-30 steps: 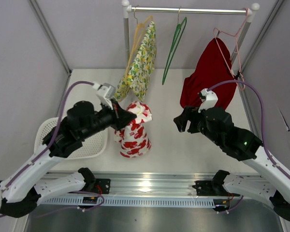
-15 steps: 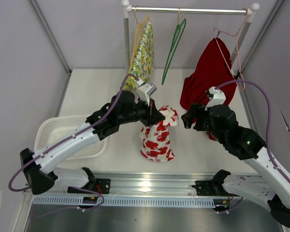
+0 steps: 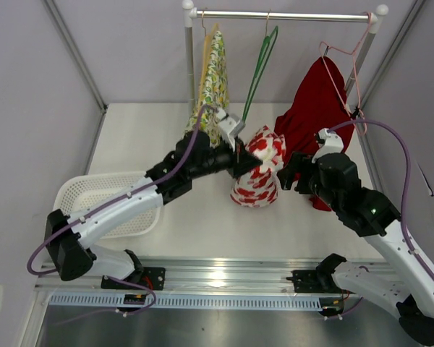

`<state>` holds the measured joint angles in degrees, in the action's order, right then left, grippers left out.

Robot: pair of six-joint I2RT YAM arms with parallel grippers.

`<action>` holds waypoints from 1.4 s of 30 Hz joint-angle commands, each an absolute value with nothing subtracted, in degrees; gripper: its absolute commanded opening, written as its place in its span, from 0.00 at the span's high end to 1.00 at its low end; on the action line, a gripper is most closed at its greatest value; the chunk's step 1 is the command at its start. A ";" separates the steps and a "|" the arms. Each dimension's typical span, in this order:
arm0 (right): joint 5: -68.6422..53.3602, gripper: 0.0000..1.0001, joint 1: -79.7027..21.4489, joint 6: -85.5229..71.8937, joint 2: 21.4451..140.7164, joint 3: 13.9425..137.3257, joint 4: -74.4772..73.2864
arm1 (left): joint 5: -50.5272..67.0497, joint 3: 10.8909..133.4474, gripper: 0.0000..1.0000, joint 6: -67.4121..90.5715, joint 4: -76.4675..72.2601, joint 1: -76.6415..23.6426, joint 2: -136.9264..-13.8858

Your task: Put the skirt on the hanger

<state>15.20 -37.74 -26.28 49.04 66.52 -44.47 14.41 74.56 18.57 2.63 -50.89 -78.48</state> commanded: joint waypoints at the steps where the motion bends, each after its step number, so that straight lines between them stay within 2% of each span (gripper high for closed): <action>1: 14.15 0.21 -37.44 -26.71 46.67 65.93 -45.61 | 18.98 57.26 0.90 20.64 -6.65 -51.50 -76.39; 2: 13.98 0.21 -37.44 -26.98 46.32 65.31 -45.88 | 19.59 49.73 0.75 23.79 -9.72 -51.94 -75.59; 3: 13.89 0.21 -37.44 -27.33 45.62 63.82 -46.05 | 19.95 41.91 0.65 25.47 -13.06 -52.20 -74.45; 5: 13.62 0.20 -37.53 -28.39 45.09 62.15 -46.32 | 20.04 34.32 0.47 28.99 -20.29 -53.34 -73.57; 8: 13.18 0.20 -37.44 -29.88 44.74 58.63 -45.88 | 16.62 28.49 0.36 29.79 -21.01 -54.31 -68.66; 16: 13.10 0.21 -37.44 -32.43 48.77 52.13 -42.55 | 6.95 30.15 0.34 30.05 -11.52 -54.40 -54.69; 20: 10.99 0.24 -37.44 -34.27 50.89 46.34 -38.07 | 2.91 31.19 0.32 31.56 -8.19 -54.40 -53.34; 25: 9.85 0.38 -36.74 -35.77 55.80 43.51 -31.30 | -4.29 38.92 0.33 31.11 -2.99 -54.40 -62.30; 29: 6.25 0.59 -35.16 -36.03 61.86 43.24 -26.29 | -10.09 45.87 0.33 32.87 2.00 -54.40 -72.04; 32: 3.43 0.65 -34.81 -36.74 66.17 42.98 -22.77 | -11.34 49.65 0.33 34.19 4.13 -54.40 -75.75; 35: 2.20 0.66 -34.37 -37.35 69.08 41.75 -20.05 | -11.60 53.34 0.33 34.63 5.54 -54.40 -81.11; 42: -3.51 0.59 -32.52 -38.49 72.68 37.10 -11.36 | -11.34 67.21 0.33 32.87 12.82 -54.40 -94.47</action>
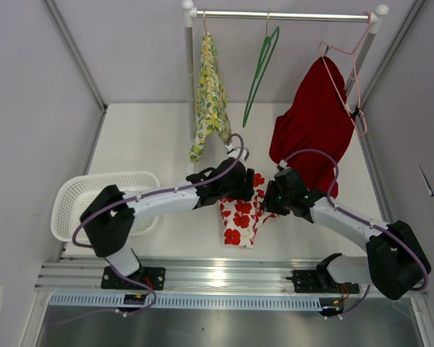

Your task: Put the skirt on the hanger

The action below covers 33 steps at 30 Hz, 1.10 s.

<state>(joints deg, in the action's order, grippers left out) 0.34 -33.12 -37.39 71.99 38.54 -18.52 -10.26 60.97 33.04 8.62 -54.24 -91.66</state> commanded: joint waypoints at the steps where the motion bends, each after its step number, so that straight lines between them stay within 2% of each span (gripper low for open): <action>1: -3.86 0.59 -32.35 -38.67 72.95 36.74 -10.82 | -11.51 69.50 0.33 32.78 13.79 -54.40 -97.09; 6: -4.66 0.54 -32.08 -38.76 74.88 36.04 -9.06 | -12.22 77.93 0.33 32.43 19.93 -54.40 -104.23; 12: -6.06 0.53 -30.85 -38.85 75.93 34.81 -6.33 | -11.25 77.87 0.33 32.96 20.65 -54.40 -107.48; 19: -7.21 0.64 -30.06 -39.64 77.69 33.23 -3.78 | -10.02 79.71 0.33 33.05 20.92 -54.32 -111.09; 26: -7.47 0.83 -29.88 -39.90 77.70 32.70 -3.08 | -9.41 80.68 0.33 33.05 20.57 -54.32 -112.50; 33: -7.73 0.89 -29.44 -39.90 77.43 32.70 -2.99 | -9.31 79.90 0.32 31.91 20.65 -54.67 -111.01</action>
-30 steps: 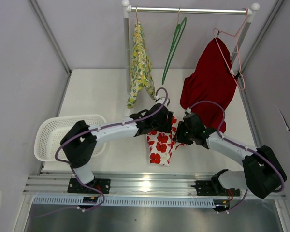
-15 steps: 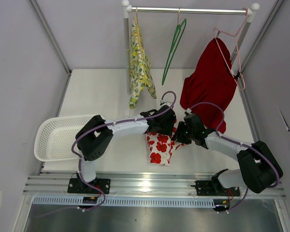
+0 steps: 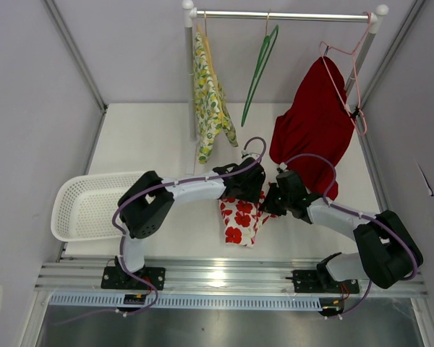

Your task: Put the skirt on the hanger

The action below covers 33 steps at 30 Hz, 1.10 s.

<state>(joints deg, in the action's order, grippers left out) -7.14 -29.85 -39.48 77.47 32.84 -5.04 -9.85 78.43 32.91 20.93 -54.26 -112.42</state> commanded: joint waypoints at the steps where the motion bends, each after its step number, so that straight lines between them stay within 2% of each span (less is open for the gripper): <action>1: -7.73 0.90 -29.44 -39.82 77.52 32.70 -3.08 | -9.84 79.98 0.31 31.73 21.09 -54.67 -110.83; 17: -8.00 0.96 -29.44 -39.99 77.61 32.61 -2.64 | -16.61 87.10 0.33 28.57 29.00 -56.78 -116.72; 21: -8.00 0.96 -29.36 -39.90 77.26 32.43 -2.72 | -16.87 87.71 0.38 28.48 29.53 -56.78 -118.21; 25: -7.74 0.96 -29.18 -39.64 76.64 32.34 -3.34 | -18.19 87.01 0.56 28.92 29.36 -56.78 -117.34; 26: -7.73 0.96 -29.09 -39.55 76.47 32.43 -3.43 | -18.45 87.53 0.67 28.92 29.44 -56.78 -116.81; 28: -7.82 0.97 -28.83 -39.38 76.20 32.34 -3.78 | -19.68 87.54 0.77 28.83 30.14 -56.78 -116.28; 29: -7.74 0.97 -28.74 -39.38 76.11 32.43 -3.95 | -20.04 87.10 0.86 28.83 30.23 -56.78 -115.76; 33: -7.56 0.97 -28.48 -39.20 74.62 32.52 -5.09 | -22.14 86.75 1.00 28.83 31.46 -56.78 -111.90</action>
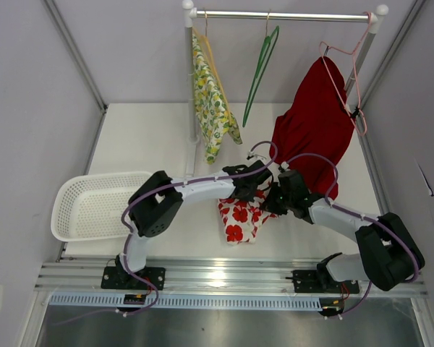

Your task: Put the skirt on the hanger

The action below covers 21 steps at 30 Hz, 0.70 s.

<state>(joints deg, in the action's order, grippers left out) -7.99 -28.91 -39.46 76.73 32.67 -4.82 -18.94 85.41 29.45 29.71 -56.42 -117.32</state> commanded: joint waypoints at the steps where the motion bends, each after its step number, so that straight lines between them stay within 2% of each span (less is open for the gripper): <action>1: -7.30 0.98 -28.48 -39.11 73.66 32.69 -5.97 | -22.76 86.14 1.00 29.00 31.90 -56.69 -110.84; 6: -6.07 0.99 -26.81 -37.71 69.53 34.54 -10.97 | -26.45 81.40 1.00 29.88 31.99 -56.43 -102.76; 13: -4.57 1.00 -20.14 -34.63 56.88 39.19 -24.86 | -27.24 70.85 1.00 32.51 30.15 -55.99 -87.47; 17: -3.96 1.00 -16.62 -33.05 49.85 45.85 -31.54 | -27.42 62.77 1.00 34.19 28.48 -55.99 -77.29; 21: -2.11 1.00 -15.03 -31.56 48.43 53.14 -37.08 | -28.39 58.45 1.00 35.68 27.33 -55.81 -68.68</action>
<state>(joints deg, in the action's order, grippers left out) -4.36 -15.84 -34.00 49.43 46.94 -31.20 -26.24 60.45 33.21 29.54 -56.16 -75.18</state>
